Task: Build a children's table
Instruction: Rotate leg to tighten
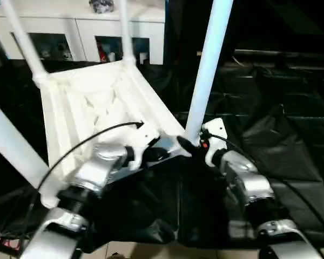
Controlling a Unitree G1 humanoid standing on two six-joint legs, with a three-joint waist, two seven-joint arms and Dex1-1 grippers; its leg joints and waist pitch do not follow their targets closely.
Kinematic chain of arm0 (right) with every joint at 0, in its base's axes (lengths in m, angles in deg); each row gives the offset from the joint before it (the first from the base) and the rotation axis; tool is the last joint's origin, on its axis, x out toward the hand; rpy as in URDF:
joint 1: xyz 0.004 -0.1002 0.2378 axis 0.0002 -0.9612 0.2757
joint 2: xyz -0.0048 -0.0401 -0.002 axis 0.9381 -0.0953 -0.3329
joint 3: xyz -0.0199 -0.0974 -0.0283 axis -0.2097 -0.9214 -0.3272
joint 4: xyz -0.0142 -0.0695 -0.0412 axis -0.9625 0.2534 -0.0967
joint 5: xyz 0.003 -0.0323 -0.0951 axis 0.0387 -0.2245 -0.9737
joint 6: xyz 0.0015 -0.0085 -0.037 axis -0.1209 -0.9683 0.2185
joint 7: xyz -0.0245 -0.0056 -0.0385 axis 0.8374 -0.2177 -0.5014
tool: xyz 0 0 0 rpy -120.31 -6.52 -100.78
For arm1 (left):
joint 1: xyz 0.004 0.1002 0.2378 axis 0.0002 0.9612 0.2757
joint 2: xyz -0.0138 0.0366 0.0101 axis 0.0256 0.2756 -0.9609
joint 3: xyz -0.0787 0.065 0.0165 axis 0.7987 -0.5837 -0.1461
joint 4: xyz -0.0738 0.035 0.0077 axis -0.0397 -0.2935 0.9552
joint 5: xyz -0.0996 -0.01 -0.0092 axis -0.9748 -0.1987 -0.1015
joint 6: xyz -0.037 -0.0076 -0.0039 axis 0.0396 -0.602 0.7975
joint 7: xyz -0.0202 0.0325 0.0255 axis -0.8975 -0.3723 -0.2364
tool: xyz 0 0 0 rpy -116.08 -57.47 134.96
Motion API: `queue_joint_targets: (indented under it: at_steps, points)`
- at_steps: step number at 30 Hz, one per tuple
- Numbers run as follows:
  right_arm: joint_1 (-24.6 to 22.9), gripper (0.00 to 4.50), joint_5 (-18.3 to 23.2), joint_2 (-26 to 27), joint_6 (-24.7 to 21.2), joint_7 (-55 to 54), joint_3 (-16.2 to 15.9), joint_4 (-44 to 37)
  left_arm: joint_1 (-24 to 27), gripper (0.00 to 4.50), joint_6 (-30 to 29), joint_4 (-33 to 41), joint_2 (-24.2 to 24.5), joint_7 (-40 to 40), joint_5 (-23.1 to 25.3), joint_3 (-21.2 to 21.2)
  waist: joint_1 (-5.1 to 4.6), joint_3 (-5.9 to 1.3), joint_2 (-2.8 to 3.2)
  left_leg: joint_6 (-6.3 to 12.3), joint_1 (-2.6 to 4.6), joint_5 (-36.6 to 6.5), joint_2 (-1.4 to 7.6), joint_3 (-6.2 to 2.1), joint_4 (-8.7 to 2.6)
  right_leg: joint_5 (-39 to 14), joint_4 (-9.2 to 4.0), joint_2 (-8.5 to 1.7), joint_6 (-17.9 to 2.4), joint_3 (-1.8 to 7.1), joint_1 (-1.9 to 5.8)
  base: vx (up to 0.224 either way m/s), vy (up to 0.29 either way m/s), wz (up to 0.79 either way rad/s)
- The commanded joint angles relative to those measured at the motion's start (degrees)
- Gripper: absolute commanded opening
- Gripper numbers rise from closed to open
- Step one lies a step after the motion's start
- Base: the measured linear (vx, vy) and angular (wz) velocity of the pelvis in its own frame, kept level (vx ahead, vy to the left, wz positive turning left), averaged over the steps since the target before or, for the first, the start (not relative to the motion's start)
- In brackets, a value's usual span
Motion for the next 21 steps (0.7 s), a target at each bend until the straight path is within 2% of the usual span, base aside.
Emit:
queue_joint_targets:
  at_steps: [1,2,3,4,5,8,12,13,17,18,19,21]
  points:
    - [0.0,3.5,-0.6,5.0,-1.2,3.6,-5.2,1.6,-1.0,0.0,2.3,0.9,-4.1,1.5,-1.6,-1.4,0.01,-3.57,-0.67,1.21,0.14,-14.9,0.71,0.17,-3.84,-17.8,-4.93,-2.28,-9.6,2.06,2.5,0.0,0.0,0.0]
    - [0.1,3.78,-0.5,5.0,-1.3,4.2,-5.4,1.4,-0.9,0.0,2.8,0.8,-4.0,1.0,-1.5,-1.7,-0.01,-3.52,-0.62,1.23,0.18,-15.3,0.73,0.15,-3.9,-18.4,-5.04,-2.3,-9.3,2.05,2.44,0.0,0.0,0.0]
    - [0.2,3.86,-0.6,5.0,-1.2,4.4,-5.4,1.4,-0.9,0.0,2.9,0.8,-4.0,1.0,-1.3,-1.9,-0.02,-3.52,-0.6,1.19,0.25,-15.7,0.74,0.18,-3.9,-18.8,-5.11,-2.31,-9.2,2.08,2.38,0.0,0.0,0.0]
    - [0.3,3.86,-1.3,4.5,-0.6,5.2,-5.9,1.3,-0.6,0.0,3.3,1.2,-3.7,0.3,-1.3,-2.0,-0.04,-3.5,-0.6,1.17,0.22,-15.9,0.74,0.16,-3.91,-19.0,-5.13,-2.33,-9.1,2.09,2.37,0.0,0.0,0.0]
    - [0.3,3.86,-1.4,2.8,0.0,8.3,-6.5,0.4,-0.1,0.0,3.5,2.3,-2.6,-1.9,-1.7,-2.2,-0.06,-3.52,-0.93,1.23,0.17,-15.9,0.73,0.2,-3.88,-19.3,-5.21,-2.32,-8.9,2.07,2.37,0.0,0.0,0.0]
    - [0.1,3.86,-1.0,0.4,0.6,12.9,-7.2,-1.0,0.6,0.0,4.0,3.4,-1.1,-5.0,-2.3,-2.5,0.11,-3.66,-0.81,1.74,0.06,-15.3,0.82,0.1,-3.79,-18.4,-5.02,-2.44,-9.0,2.07,2.64,0.0,0.0,0.0]
    - [-0.5,3.86,0.0,-4.0,1.6,21.6,-8.5,-3.4,1.6,0.0,4.6,4.9,1.8,-10.8,-3.6,-2.7,0.06,-3.65,-0.97,3.07,-0.02,-13.1,0.85,0.31,-3.57,-14.5,-4.59,-2.36,-10.6,2.12,2.67,0.0,0.0,0.0]
    - [-0.8,3.86,0.4,-7.4,1.2,27.3,-9.4,-4.8,2.4,0.0,5.8,5.6,3.8,-15.9,-5.6,-2.5,0.15,-3.8,-1.05,3.42,-0.03,-12.5,0.86,0.29,-3.44,-13.5,-4.38,-2.4,-11.1,2.09,2.83,0.0,0.0,0.0]
    - [-1.3,3.86,1.0,-10.1,0.3,32.7,-10.0,-6.4,3.1,0.0,6.1,6.0,5.6,-20.0,-6.9,-2.6,0.21,-3.89,-0.94,4.68,0.05,-10.6,0.99,0.39,-3.27,-9.0,-3.84,-2.28,-13.1,2.13,2.82,0.0,0.0,0.0]
    - [-1.6,3.86,1.4,-11.3,0.2,35.4,-10.1,-7.4,3.4,0.0,6.1,6.3,6.8,-22.3,-7.3,-2.7,0.22,-3.82,-1.19,4.85,-0.05,-10.6,0.92,0.42,-3.28,-9.0,-3.86,-2.14,-13.1,2.06,2.94,0.0,0.0,0.0]
    - [-1.7,3.86,1.5,-11.7,0.2,36.1,-10.2,-7.6,3.4,0.0,6.1,6.4,7.1,-22.9,-7.5,-2.8,0.43,-3.79,-1.04,5.04,-0.03,-10.8,0.95,0.45,-3.29,-9.8,-3.87,-2.26,-13.0,2.06,2.95,0.0,0.0,0.0]
    - [-2.3,3.86,1.2,-14.3,0.7,40.0,-11.0,-9.1,4.0,0.0,5.8,7.2,9.4,-27.3,-8.4,-2.7,0.5,-3.67,-1.14,4.66,-0.06,-11.3,1.09,0.45,-3.36,-11.0,-3.87,-2.32,-13.0,2.05,2.92,0.0,0.0,0.0]
